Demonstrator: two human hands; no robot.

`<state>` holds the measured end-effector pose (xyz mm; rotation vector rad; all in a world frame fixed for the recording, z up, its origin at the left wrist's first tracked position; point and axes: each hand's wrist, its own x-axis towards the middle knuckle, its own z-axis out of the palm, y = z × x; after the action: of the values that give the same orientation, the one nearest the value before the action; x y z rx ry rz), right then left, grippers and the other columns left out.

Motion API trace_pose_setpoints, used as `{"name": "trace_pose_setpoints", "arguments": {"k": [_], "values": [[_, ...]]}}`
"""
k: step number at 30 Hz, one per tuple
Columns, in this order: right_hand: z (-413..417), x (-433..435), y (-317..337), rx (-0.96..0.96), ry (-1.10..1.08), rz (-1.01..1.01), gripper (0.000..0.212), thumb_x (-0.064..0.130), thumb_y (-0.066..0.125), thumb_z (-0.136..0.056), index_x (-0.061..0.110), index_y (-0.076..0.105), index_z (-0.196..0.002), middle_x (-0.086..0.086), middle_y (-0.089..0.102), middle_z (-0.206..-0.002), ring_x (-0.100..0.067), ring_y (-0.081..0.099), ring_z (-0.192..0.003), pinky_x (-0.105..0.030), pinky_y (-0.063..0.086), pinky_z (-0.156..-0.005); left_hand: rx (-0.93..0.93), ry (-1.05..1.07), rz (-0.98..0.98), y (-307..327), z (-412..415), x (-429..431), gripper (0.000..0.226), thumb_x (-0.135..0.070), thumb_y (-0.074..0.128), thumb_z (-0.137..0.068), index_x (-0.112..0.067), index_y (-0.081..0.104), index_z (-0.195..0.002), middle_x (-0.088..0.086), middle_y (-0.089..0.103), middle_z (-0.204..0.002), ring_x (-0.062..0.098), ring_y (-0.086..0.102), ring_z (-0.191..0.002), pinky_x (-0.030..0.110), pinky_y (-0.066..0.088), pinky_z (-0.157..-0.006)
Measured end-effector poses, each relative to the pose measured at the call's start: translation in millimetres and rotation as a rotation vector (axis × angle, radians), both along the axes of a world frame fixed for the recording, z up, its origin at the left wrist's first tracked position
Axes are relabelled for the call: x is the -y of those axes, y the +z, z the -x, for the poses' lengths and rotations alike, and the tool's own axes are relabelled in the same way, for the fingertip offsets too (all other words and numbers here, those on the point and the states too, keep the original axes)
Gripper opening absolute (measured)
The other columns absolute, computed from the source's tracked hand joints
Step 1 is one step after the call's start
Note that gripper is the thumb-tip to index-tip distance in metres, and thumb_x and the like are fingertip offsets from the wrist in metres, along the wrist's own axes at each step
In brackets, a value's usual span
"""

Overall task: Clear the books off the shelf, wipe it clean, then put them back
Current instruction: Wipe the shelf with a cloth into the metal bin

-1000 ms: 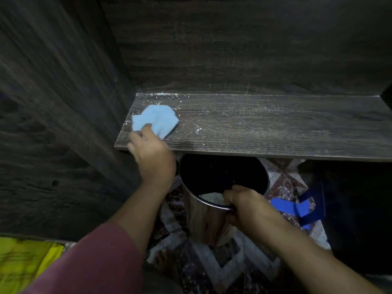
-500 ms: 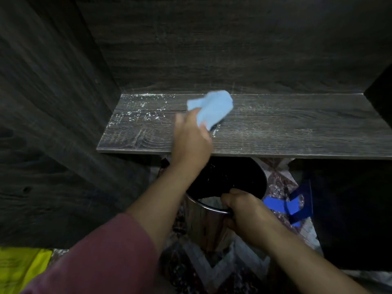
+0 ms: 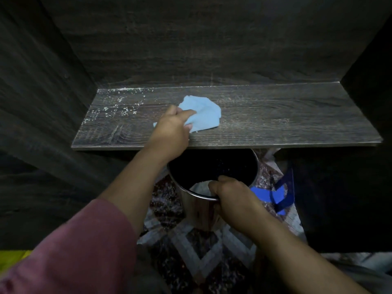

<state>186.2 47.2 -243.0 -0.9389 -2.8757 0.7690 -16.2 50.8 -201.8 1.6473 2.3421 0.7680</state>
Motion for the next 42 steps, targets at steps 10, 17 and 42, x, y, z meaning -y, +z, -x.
{"name": "trace_pose_setpoints", "arguments": {"k": [10, 17, 42], "values": [[-2, 8, 5, 0.032, 0.054, -0.052, 0.012, 0.003, 0.055, -0.083, 0.011, 0.058, -0.09, -0.009, 0.055, -0.097, -0.034, 0.059, -0.092, -0.034, 0.042, -0.07, 0.017, -0.194, 0.155, 11, -25, 8, 0.036, -0.017, 0.053, -0.096, -0.025, 0.055, -0.131, 0.002, 0.048, -0.127, 0.019, 0.048, -0.116, 0.02, 0.03, -0.092], [-2, 8, 9, 0.058, 0.063, -0.067, 0.015, 0.003, 0.053, -0.083, 0.01, 0.059, -0.094, -0.01, 0.055, -0.101, -0.035, 0.058, -0.096, -0.036, 0.044, -0.073, 0.111, -0.264, 0.173, 20, -20, 16, 0.033, -0.017, 0.054, -0.095, -0.022, 0.057, -0.127, 0.003, 0.056, -0.122, 0.016, 0.051, -0.11, 0.024, 0.036, -0.091], [13, 16, 13, 0.014, 0.1, -0.086, 0.021, 0.006, 0.05, -0.086, 0.011, 0.061, -0.103, -0.008, 0.056, -0.105, -0.03, 0.058, -0.099, -0.027, 0.034, -0.069, 0.106, 0.065, -0.106, 15, -5, 17, 0.032, -0.01, 0.056, -0.092, -0.017, 0.059, -0.123, 0.005, 0.056, -0.12, 0.02, 0.052, -0.106, 0.017, 0.031, -0.084]]}}
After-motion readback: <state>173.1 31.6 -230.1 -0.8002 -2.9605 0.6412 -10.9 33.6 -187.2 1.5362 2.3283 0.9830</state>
